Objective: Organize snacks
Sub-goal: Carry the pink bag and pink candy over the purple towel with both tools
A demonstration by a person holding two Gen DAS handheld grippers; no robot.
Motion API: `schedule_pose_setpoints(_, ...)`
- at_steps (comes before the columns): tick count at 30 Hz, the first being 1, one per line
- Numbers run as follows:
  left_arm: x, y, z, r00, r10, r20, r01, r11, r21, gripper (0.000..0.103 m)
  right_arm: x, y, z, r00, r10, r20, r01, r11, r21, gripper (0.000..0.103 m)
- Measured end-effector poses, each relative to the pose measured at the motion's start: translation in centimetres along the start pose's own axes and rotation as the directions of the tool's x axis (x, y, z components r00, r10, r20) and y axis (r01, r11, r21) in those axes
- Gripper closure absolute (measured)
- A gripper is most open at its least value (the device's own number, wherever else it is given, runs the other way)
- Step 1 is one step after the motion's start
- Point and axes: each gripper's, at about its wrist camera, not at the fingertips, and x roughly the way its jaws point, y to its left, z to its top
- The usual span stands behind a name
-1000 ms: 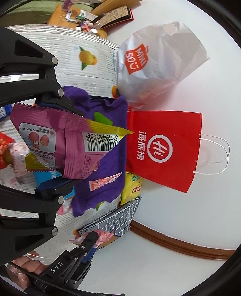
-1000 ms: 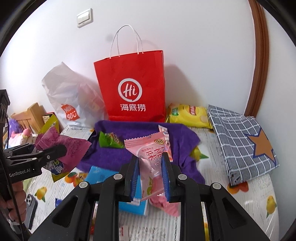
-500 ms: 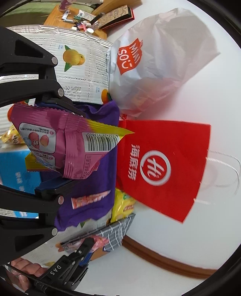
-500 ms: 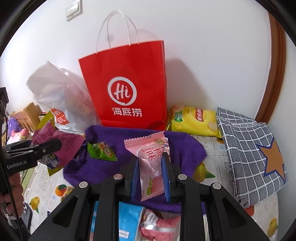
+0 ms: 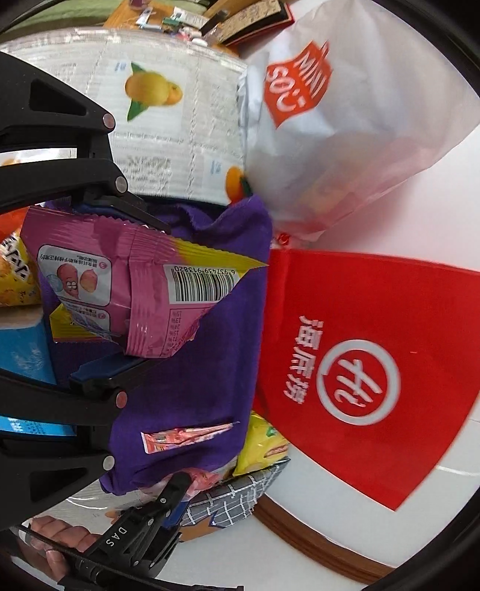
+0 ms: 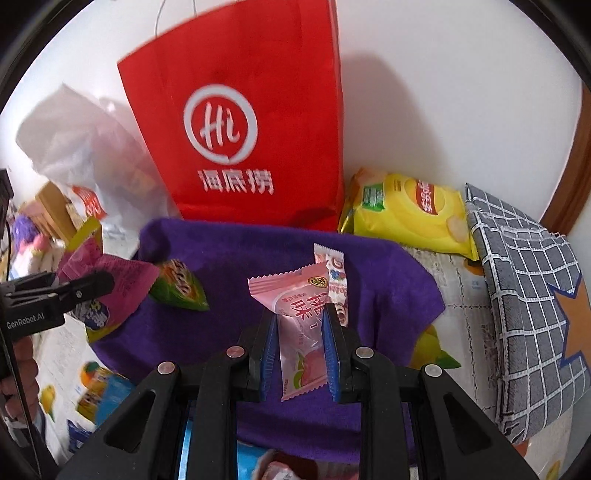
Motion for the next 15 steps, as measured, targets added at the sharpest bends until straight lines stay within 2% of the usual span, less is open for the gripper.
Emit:
schedule_pose_setpoints(7, 2.3, -0.5, -0.5, 0.998, -0.020, -0.053, 0.021, 1.000, 0.020, 0.047, 2.1, -1.0, -0.4, 0.997, 0.005, -0.076, -0.006, 1.000, -0.013, 0.079)
schedule_pose_setpoints(15, 3.1, -1.1, -0.8, 0.997, -0.040, -0.069, 0.043, 0.998, 0.036, 0.047, 3.6, -0.5, -1.0, 0.992, 0.008, -0.128, -0.015, 0.998, -0.054, 0.079)
